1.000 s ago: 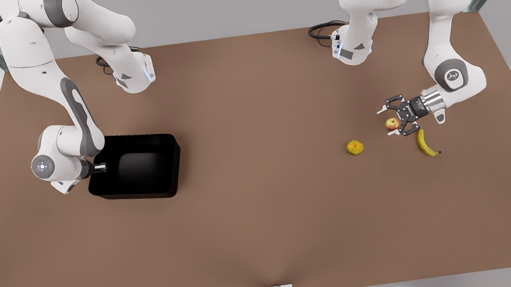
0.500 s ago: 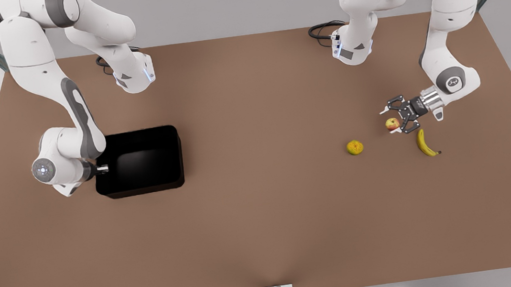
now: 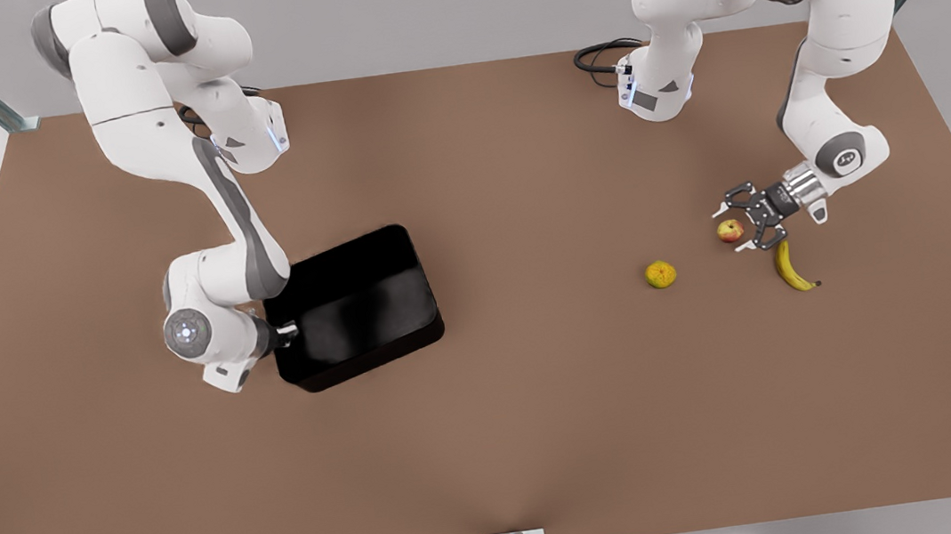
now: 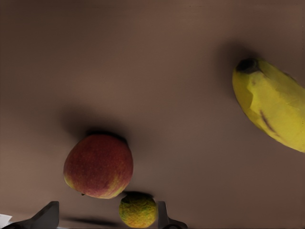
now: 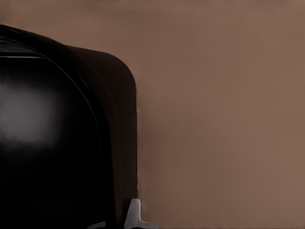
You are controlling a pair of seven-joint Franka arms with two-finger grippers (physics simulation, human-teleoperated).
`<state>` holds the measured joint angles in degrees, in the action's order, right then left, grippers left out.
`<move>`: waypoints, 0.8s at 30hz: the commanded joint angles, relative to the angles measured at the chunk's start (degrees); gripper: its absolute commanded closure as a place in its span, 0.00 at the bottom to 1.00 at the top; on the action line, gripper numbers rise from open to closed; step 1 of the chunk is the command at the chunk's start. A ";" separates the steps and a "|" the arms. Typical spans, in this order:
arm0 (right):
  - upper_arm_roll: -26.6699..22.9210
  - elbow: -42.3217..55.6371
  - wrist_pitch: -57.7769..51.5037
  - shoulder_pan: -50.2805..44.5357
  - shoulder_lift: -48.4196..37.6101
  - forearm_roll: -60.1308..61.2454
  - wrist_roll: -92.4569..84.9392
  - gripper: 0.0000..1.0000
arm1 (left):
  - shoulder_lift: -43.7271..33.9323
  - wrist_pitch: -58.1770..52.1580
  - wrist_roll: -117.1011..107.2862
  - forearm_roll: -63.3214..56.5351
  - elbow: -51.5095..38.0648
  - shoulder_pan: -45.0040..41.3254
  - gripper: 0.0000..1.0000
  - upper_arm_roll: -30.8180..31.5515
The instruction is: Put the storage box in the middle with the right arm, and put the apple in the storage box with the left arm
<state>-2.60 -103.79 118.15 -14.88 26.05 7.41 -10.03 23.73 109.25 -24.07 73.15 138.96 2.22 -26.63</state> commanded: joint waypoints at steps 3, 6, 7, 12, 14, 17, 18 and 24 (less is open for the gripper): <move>-0.22 6.49 -2.75 -2.44 3.83 2.52 0.10 0.79 | 1.32 -2.99 3.32 2.69 -0.18 1.73 0.00 -0.09; -0.39 14.05 -2.84 -6.57 9.10 2.70 1.85 0.79 | 2.37 -5.36 4.99 3.31 -0.18 2.18 0.00 -0.09; -0.57 15.88 -2.84 -7.35 10.41 2.70 1.85 0.79 | 2.81 -5.45 5.52 3.84 -0.18 2.70 0.00 -0.09; -1.71 27.85 -3.89 -12.98 18.24 3.57 4.66 0.79 | 6.24 -6.33 9.83 6.12 -0.18 3.67 0.00 0.00; -1.62 30.22 -3.80 -14.04 20.18 4.19 6.07 0.79 | 6.68 -6.33 10.09 7.18 -0.18 3.67 0.02 0.09; -1.36 31.54 -3.36 -15.27 21.85 4.10 6.51 0.79 | 7.12 -6.33 10.27 7.97 -0.18 3.76 0.11 0.18; -1.36 32.24 -3.10 -15.36 22.81 4.01 6.51 0.79 | 7.12 -6.33 10.36 8.06 -0.18 3.67 0.22 0.18; -1.18 33.38 -1.96 -15.45 24.66 4.10 6.51 0.52 | 8.26 -6.50 10.53 10.61 -0.09 3.76 0.26 0.62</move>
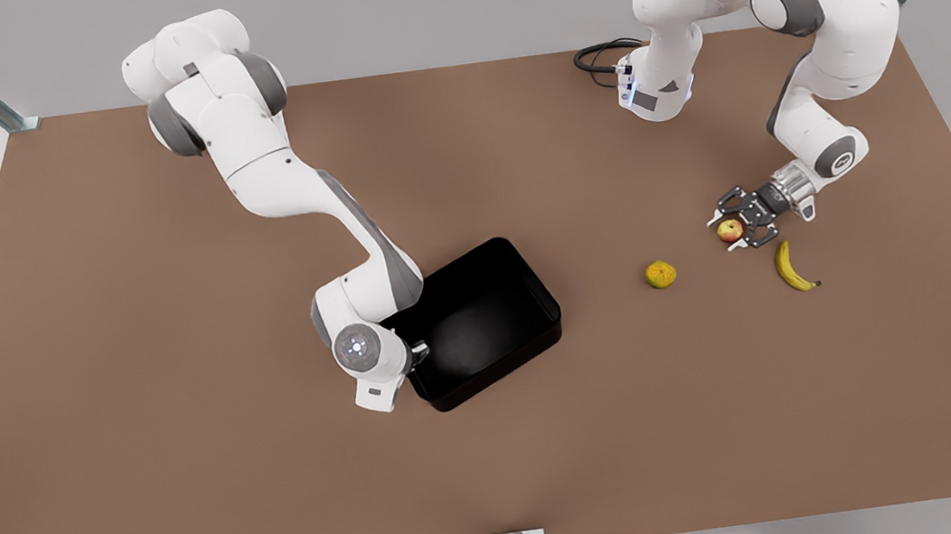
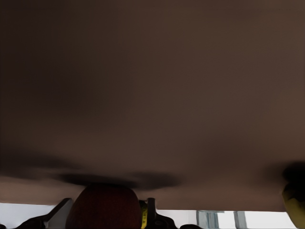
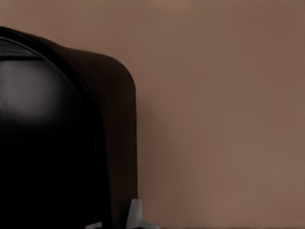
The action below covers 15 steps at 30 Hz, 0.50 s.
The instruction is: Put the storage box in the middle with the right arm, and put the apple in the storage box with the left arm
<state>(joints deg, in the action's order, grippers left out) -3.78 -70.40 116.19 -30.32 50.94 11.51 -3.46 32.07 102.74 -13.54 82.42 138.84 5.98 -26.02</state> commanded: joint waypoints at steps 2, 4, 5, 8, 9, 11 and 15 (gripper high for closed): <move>0.00 -0.26 1.14 0.00 0.12 0.00 -0.06 0.13 | 0.19 0.00 0.00 1.34 -0.06 0.00 0.27 0.00; 0.00 -0.17 1.14 0.00 0.13 0.00 -0.06 0.00 | 0.19 -0.26 -0.09 1.87 -0.06 0.00 0.30 0.09; 0.09 -0.17 1.14 0.00 0.12 0.00 -0.06 0.00 | 0.19 -0.53 -0.18 1.87 -0.06 0.00 0.34 0.00; 0.26 0.00 1.67 0.09 0.13 0.00 -0.06 0.00 | 0.19 -0.97 -0.18 2.13 -0.06 0.00 0.49 0.00; 0.44 0.00 1.50 0.09 -0.05 0.00 -0.15 0.00 | 0.19 -0.97 -0.18 2.13 -0.06 0.00 0.58 0.00; 0.44 0.18 1.06 0.18 -0.75 0.00 -0.15 0.00 | 0.10 -0.97 -0.18 2.13 -0.06 0.09 0.66 0.00; 0.26 0.18 -9.48 1.84 -10.32 -0.17 -0.41 0.00 | -0.51 -1.75 -1.05 2.13 -0.06 0.09 0.75 -0.26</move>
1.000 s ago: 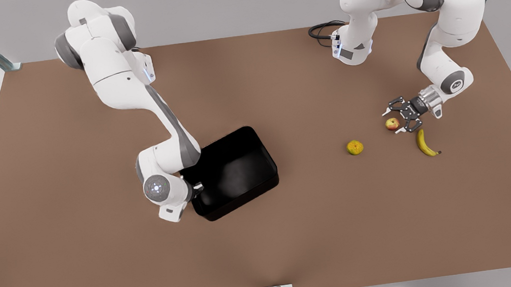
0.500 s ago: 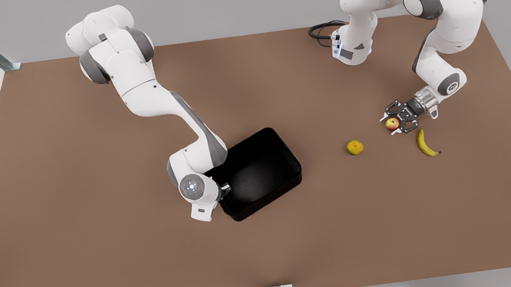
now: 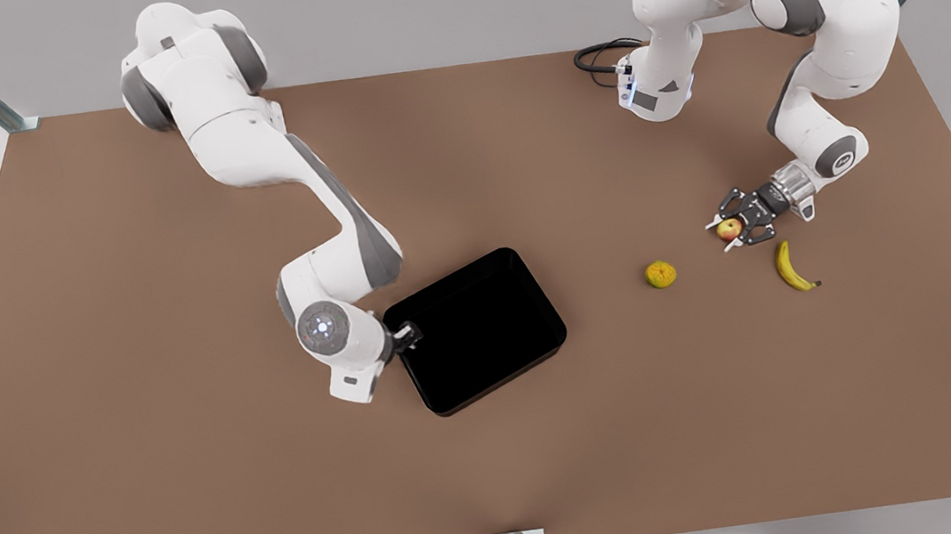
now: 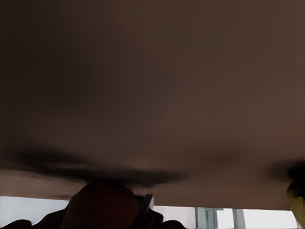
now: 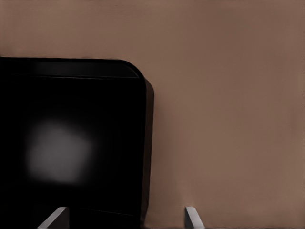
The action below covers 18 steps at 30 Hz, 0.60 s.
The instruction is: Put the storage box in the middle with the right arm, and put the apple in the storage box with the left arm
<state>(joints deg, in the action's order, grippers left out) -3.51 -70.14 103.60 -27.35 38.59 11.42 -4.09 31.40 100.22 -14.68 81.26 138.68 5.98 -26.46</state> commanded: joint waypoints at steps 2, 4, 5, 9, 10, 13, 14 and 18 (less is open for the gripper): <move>-0.36 -0.79 -9.37 4.93 -7.47 -0.61 0.13 0.00 | -1.52 -1.43 -1.14 2.68 -0.43 0.08 0.79 -0.35; -0.88 -4.74 -20.80 12.49 -19.16 -14.32 0.22 0.00 | -5.30 -3.19 -3.16 -0.13 -1.31 -0.01 0.79 -0.61; -0.97 -6.59 -22.74 15.65 -23.38 -15.20 0.13 0.00 | -7.23 -3.80 -4.57 -2.76 -2.28 -0.01 0.79 -0.52; -3.08 -14.76 -22.92 19.88 -35.69 -15.82 0.22 0.00 | -11.71 -5.13 -13.71 -7.60 -7.37 -1.32 0.79 1.49; -3.08 -16.25 -22.92 19.96 -36.84 -15.82 0.39 0.00 | -14.44 -2.58 -14.41 -10.59 -7.46 -3.61 0.79 2.64; -3.08 -16.52 -23.80 20.93 -36.40 -15.82 0.04 0.00 | -16.11 -0.21 -21.43 -14.44 -10.71 -6.24 0.79 8.86; -3.08 -16.61 -23.80 21.02 -36.31 -15.82 0.04 0.00 | -16.29 2.16 -27.32 -16.65 -13.17 -8.52 0.79 11.42; -3.08 -16.61 -23.97 21.37 -36.31 -16.26 -0.13 0.00 | -16.02 7.17 -38.58 -19.64 -18.18 -12.40 0.79 23.47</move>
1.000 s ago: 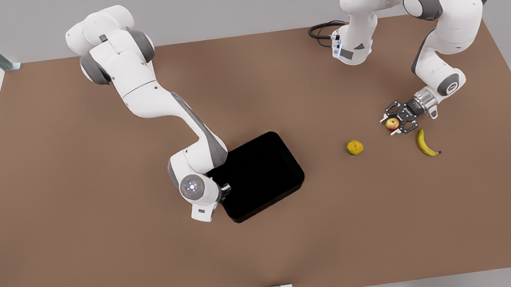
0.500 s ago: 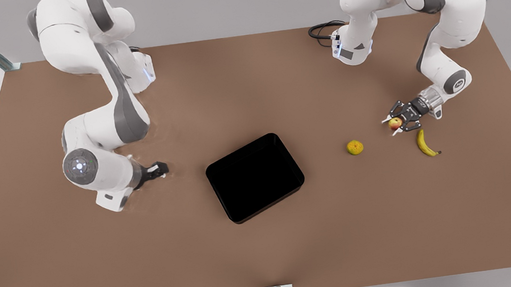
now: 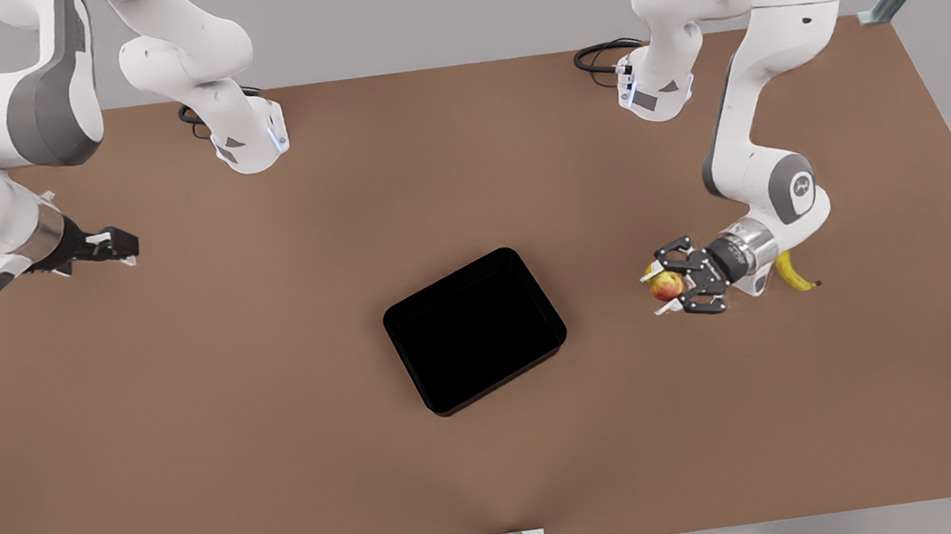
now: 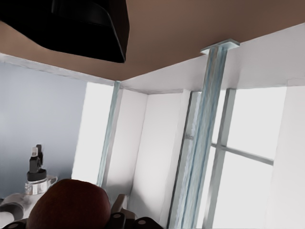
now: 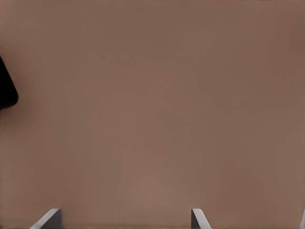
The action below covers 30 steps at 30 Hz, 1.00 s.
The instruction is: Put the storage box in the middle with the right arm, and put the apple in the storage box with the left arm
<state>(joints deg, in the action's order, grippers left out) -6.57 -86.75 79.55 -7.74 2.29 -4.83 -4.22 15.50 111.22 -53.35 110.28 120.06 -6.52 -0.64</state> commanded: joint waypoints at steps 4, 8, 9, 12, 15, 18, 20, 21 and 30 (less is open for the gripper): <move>-0.02 0.00 -0.01 1.76 0.26 0.00 0.00 0.00 | 3.92 8.75 -13.26 -48.76 -5.89 -0.33 0.79 9.77; -0.02 -0.09 -0.01 1.76 0.43 0.00 0.09 0.00 | 12.36 15.61 -32.95 -56.41 -19.68 -4.28 0.79 15.75; -0.02 -0.09 -0.01 1.76 0.43 0.00 0.09 0.00 | 12.89 18.23 -34.62 -56.41 -20.30 -5.78 0.79 15.75; -0.02 -0.18 -0.10 1.76 0.43 0.00 0.00 0.00 | 17.90 19.21 -44.46 -61.15 -28.30 -10.35 0.79 15.75; -0.02 -0.26 -0.10 1.76 0.43 0.09 0.09 0.00 | 24.22 22.28 -52.38 -65.98 -35.60 -11.32 0.79 16.02; -0.02 -0.35 0.08 1.76 0.43 0.18 0.09 0.00 | 26.78 26.50 -54.84 -67.39 -38.24 -12.90 0.76 16.98; -0.02 -0.35 -0.01 1.76 0.43 0.18 0.09 0.00 | 26.86 28.79 -57.47 -67.83 -39.20 -12.99 0.00 19.01; -0.02 -0.35 0.08 1.76 0.43 0.18 0.09 0.00 | 27.22 28.70 -59.76 -68.09 -40.34 -12.99 0.00 19.71; -0.02 0.09 0.16 1.94 0.43 0.18 -0.26 0.00 | 24.76 25.46 -61.87 -73.02 -41.05 -13.08 0.00 20.15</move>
<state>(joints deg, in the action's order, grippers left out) -6.58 -86.66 79.72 -5.64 2.73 -4.66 -4.48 39.12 133.36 -114.88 35.72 79.14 -19.39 18.10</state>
